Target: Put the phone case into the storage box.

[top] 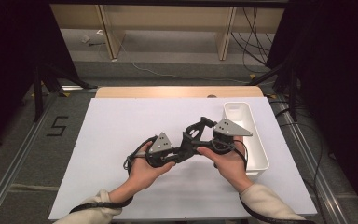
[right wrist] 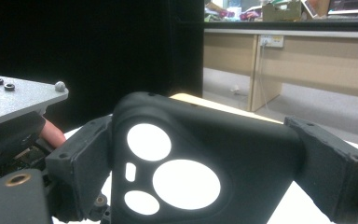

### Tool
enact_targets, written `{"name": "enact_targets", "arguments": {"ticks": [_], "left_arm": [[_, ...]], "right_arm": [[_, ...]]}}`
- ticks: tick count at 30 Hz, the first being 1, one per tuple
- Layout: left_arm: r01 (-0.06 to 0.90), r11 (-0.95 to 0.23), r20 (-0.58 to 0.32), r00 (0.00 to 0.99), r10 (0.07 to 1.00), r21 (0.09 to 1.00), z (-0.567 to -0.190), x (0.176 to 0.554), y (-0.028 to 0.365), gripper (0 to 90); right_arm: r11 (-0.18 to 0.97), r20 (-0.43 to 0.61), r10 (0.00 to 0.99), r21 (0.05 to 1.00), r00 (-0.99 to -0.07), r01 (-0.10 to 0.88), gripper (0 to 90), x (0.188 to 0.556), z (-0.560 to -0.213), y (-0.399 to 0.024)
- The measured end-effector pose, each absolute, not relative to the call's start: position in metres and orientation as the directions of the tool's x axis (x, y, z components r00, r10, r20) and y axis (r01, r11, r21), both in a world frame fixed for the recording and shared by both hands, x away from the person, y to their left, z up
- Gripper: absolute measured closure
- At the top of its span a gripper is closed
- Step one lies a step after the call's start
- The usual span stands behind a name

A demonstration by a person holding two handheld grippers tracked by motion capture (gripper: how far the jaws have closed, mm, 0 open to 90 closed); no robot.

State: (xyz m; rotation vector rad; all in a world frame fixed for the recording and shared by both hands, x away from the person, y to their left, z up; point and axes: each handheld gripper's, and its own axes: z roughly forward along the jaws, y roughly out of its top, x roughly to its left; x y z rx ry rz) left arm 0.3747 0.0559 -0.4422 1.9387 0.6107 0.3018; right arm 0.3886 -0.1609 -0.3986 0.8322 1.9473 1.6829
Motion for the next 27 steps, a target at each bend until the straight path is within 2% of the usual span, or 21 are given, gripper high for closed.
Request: {"name": "enact_targets", "arguments": {"ticks": [5,11,15,16,19,20,22,27], "left_arm": [[0.276,-0.339,-0.057,0.843,0.535,0.900,-0.442,0.374,0.055,77.5],[0.257,-0.352,-0.036,0.849,0.527,0.900,-0.441,0.374,0.056,65.5],[0.242,-0.363,-0.018,0.852,0.523,0.900,-0.439,0.373,0.057,50.5],[0.240,-0.365,-0.019,0.855,0.518,0.900,-0.438,0.372,0.057,50.5],[0.240,-0.382,-0.009,0.857,0.516,0.892,-0.435,0.370,0.057,29.3],[0.239,-0.398,0.001,0.857,0.515,0.886,-0.434,0.369,0.058,15.1],[0.227,-0.407,0.012,0.862,0.508,0.885,-0.434,0.367,0.061,14.3],[0.222,-0.413,0.027,0.855,0.517,0.883,-0.431,0.366,0.071,2.6]], "right_arm": [[0.079,0.067,0.686,0.983,-0.725,0.165,13.5,0.389,-0.398,-0.161],[0.064,0.077,0.678,0.985,-0.731,0.163,14.0,0.388,-0.395,-0.162],[0.054,0.079,0.680,0.986,-0.729,0.158,14.1,0.389,-0.394,-0.163],[0.056,0.082,0.680,0.985,-0.728,0.164,14.1,0.389,-0.393,-0.164],[0.055,0.081,0.682,0.985,-0.727,0.162,14.2,0.389,-0.393,-0.165],[0.055,0.079,0.682,0.986,-0.727,0.158,14.2,0.390,-0.393,-0.167],[0.056,0.080,0.682,0.985,-0.726,0.162,14.2,0.390,-0.393,-0.167],[0.053,0.081,0.686,0.985,-0.723,0.161,14.3,0.390,-0.392,-0.171]]}}
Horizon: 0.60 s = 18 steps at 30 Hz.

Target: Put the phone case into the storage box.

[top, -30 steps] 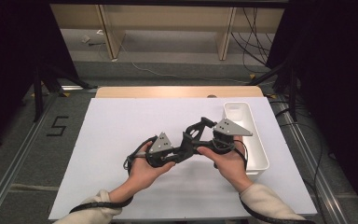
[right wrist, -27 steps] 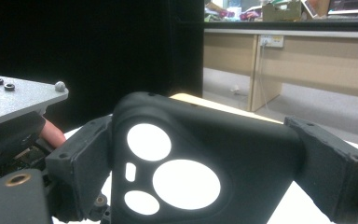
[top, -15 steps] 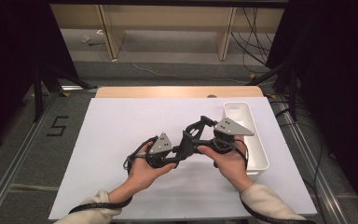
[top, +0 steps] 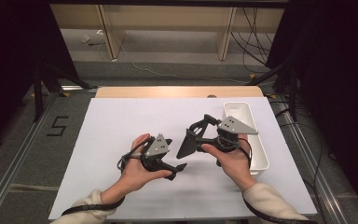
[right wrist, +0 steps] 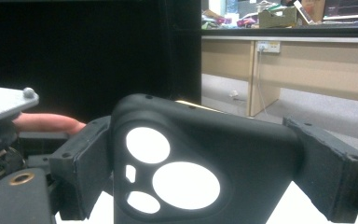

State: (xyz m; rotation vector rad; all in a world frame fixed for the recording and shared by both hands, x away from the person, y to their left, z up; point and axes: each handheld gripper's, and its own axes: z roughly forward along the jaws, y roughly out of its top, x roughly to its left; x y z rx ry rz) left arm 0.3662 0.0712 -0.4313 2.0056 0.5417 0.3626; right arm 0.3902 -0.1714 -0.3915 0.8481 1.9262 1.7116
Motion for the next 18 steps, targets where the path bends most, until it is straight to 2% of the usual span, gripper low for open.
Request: {"name": "enact_targets", "arguments": {"ticks": [2,18], "left_arm": [[0.223,-0.414,0.031,0.850,0.526,0.882,-0.431,0.367,0.078,0.0],[0.220,-0.427,0.055,0.837,0.544,0.877,-0.432,0.364,0.100,0.0]], "right_arm": [[0.053,0.081,0.685,0.986,-0.724,0.160,14.3,0.390,-0.392,-0.173],[0.044,0.083,0.687,0.987,-0.722,0.156,14.3,0.390,-0.391,-0.181]]}}
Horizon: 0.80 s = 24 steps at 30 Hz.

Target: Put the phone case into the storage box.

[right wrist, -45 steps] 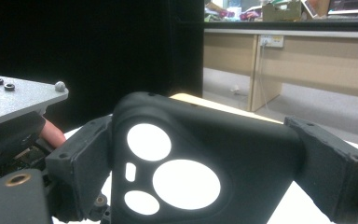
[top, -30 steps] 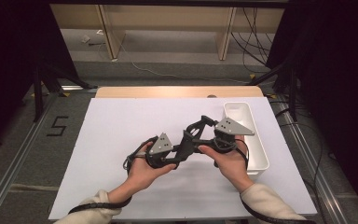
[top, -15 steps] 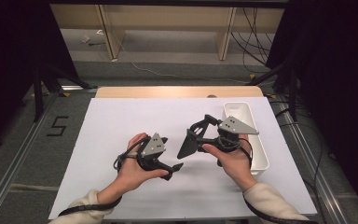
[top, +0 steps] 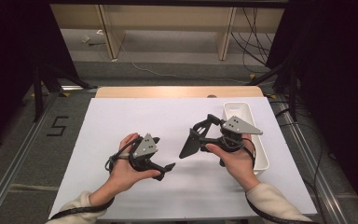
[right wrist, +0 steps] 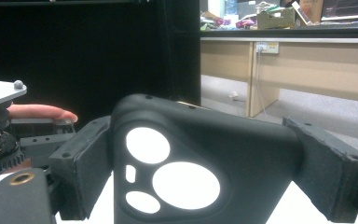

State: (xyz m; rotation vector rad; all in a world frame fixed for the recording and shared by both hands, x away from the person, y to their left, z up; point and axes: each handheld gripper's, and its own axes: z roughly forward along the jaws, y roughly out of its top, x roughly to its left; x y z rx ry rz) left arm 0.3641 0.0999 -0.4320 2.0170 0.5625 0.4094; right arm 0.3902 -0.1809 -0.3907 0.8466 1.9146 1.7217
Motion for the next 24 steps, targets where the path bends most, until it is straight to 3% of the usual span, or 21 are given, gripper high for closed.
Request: {"name": "enact_targets", "arguments": {"ticks": [24], "left_arm": [[0.250,-0.394,0.048,0.792,0.609,0.884,-0.433,0.359,0.136,0.0]], "right_arm": [[0.033,0.094,0.696,0.986,-0.712,0.161,14.4,0.390,-0.387,-0.187]]}}
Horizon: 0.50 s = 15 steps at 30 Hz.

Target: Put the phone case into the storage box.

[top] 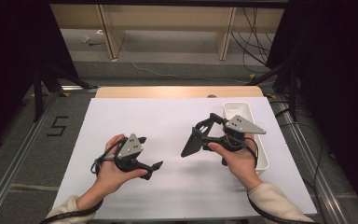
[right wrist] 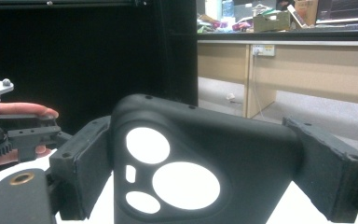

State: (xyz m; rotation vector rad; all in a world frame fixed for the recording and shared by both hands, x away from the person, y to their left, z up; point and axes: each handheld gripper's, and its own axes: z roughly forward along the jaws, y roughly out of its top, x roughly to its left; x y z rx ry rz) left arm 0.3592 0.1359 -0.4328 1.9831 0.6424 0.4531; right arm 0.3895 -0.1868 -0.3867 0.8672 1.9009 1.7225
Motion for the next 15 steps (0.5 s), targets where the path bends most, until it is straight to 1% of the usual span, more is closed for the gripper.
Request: {"name": "enact_targets", "arguments": {"ticks": [15], "left_arm": [[0.262,-0.409,0.066,0.770,0.635,0.874,-0.437,0.354,0.152,0.0]], "right_arm": [[0.040,0.079,0.701,0.988,-0.708,0.151,14.4,0.390,-0.385,-0.191]]}}
